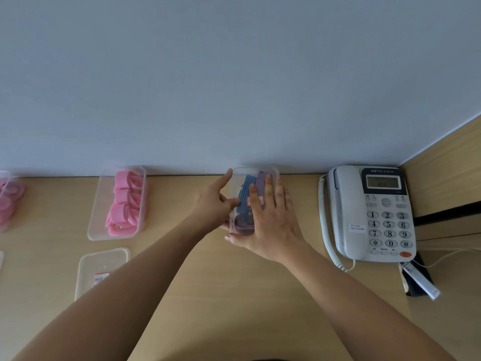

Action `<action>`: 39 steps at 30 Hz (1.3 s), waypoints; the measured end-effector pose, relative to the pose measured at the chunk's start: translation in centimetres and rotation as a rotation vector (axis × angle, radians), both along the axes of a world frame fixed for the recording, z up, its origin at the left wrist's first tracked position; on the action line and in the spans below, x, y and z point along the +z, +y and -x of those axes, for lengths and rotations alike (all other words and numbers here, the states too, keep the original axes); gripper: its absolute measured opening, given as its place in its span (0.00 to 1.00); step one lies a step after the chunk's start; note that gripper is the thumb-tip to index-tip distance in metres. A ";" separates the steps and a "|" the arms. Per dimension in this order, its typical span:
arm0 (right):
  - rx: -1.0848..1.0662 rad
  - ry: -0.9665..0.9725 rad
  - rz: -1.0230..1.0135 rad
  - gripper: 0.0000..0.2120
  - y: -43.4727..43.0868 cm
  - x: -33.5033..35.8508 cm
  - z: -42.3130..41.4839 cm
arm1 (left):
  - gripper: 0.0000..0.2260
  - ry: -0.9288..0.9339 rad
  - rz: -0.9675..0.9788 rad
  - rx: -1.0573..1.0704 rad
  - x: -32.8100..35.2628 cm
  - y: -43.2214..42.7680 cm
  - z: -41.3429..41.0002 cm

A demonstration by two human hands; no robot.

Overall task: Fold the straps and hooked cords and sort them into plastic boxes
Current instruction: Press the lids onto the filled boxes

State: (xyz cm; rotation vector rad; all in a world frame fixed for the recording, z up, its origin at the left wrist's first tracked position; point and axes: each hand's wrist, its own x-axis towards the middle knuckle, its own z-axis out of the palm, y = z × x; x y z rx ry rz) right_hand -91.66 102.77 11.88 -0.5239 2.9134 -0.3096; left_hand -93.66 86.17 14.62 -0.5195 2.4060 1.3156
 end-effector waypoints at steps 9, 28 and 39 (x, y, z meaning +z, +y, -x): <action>0.003 -0.032 -0.025 0.63 0.1 0.0 0.4 | 0.24 0.135 0.170 -0.080 0.8 -2.0 -3.7; -0.392 0.052 -0.094 0.32 -5.1 -0.1 -6.2 | 0.13 0.378 0.178 -0.176 3.4 -13.0 -13.0; -0.365 0.028 -0.072 0.34 -4.8 -0.2 -5.4 | 0.13 0.358 0.209 -0.199 2.9 -11.9 -12.6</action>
